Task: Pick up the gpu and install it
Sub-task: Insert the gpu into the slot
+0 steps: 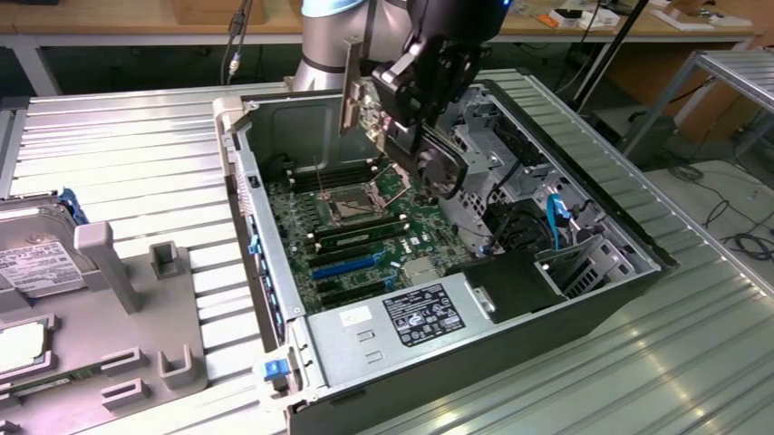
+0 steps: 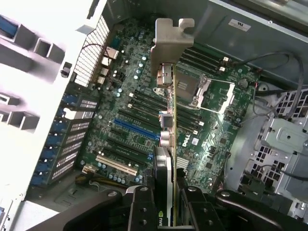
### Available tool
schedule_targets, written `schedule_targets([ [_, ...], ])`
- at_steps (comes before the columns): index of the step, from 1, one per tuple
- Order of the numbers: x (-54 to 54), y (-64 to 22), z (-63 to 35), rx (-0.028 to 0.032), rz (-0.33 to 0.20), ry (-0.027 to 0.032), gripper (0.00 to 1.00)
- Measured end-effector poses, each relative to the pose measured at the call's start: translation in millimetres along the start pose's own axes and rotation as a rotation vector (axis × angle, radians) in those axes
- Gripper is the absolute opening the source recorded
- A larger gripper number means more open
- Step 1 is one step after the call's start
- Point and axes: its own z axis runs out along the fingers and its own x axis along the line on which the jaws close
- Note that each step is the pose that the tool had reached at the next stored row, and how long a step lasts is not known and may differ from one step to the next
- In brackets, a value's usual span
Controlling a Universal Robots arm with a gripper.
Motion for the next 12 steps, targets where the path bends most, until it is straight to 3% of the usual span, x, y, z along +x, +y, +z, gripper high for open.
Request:
schedule_targets([
  [6, 0.0, 0.0, 0.0, -0.0031, -0.16, 0.0067, 0.27],
  [12, 0.0, 0.0, 0.0, -0.0046, -0.241, 0.01, 0.27],
])
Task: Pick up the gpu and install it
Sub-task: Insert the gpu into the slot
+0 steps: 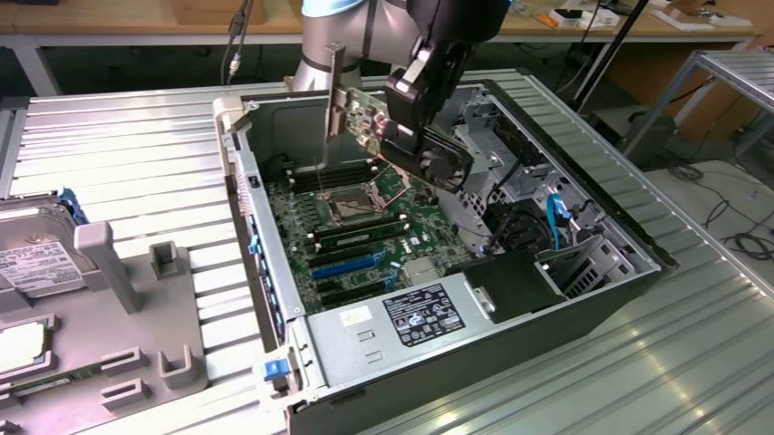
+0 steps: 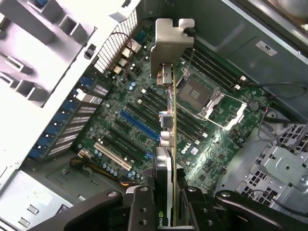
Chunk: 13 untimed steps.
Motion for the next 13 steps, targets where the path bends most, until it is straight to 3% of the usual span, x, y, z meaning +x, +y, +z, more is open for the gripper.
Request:
schedule_targets([
  [13, 0.0, 0.0, 0.0, -0.0029, -0.152, 0.0063, 0.27],
])
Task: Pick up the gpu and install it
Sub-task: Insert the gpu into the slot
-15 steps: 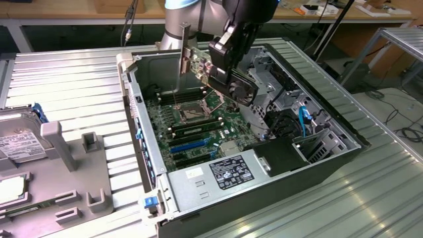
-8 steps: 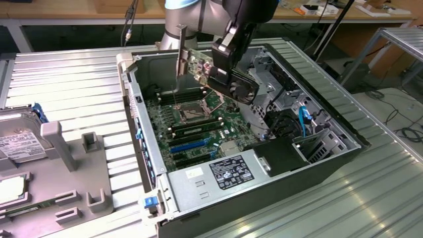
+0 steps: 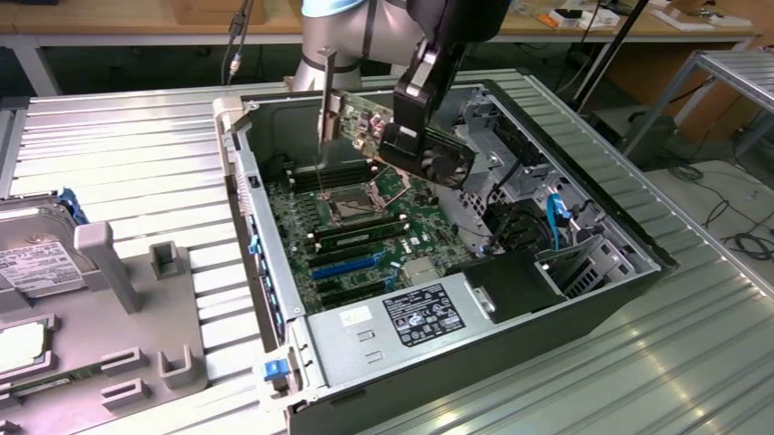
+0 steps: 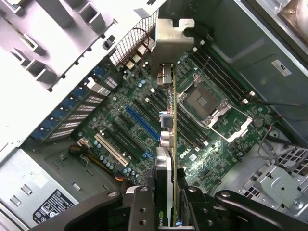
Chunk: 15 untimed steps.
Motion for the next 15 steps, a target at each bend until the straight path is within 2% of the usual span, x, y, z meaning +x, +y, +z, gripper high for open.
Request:
schedule_targets([
  [15, 0.0, 0.0, 0.0, -0.0051, -0.264, 0.011, 0.27],
])
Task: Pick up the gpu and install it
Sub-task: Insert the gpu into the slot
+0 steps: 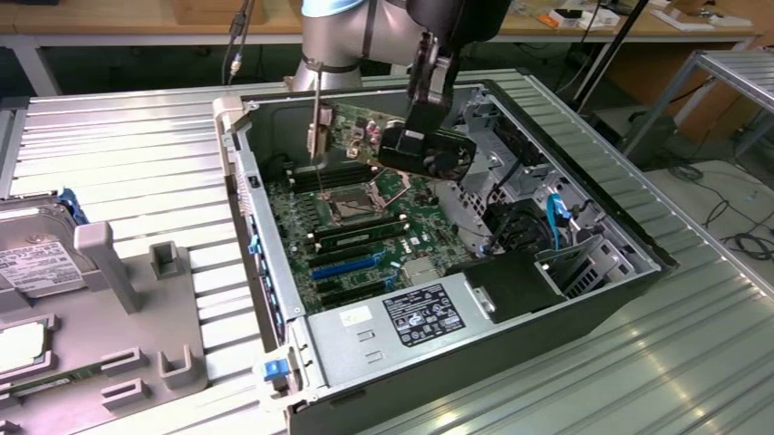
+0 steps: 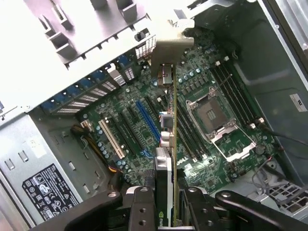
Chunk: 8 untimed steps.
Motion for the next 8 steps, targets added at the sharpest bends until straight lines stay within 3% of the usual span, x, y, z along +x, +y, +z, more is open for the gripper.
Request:
schedule_targets([
  [3, 0.0, 0.0, 0.0, -0.0015, -0.078, 0.0032, 0.27],
  [8, 0.0, 0.0, 0.0, -0.0031, -0.161, 0.0066, 0.27],
])
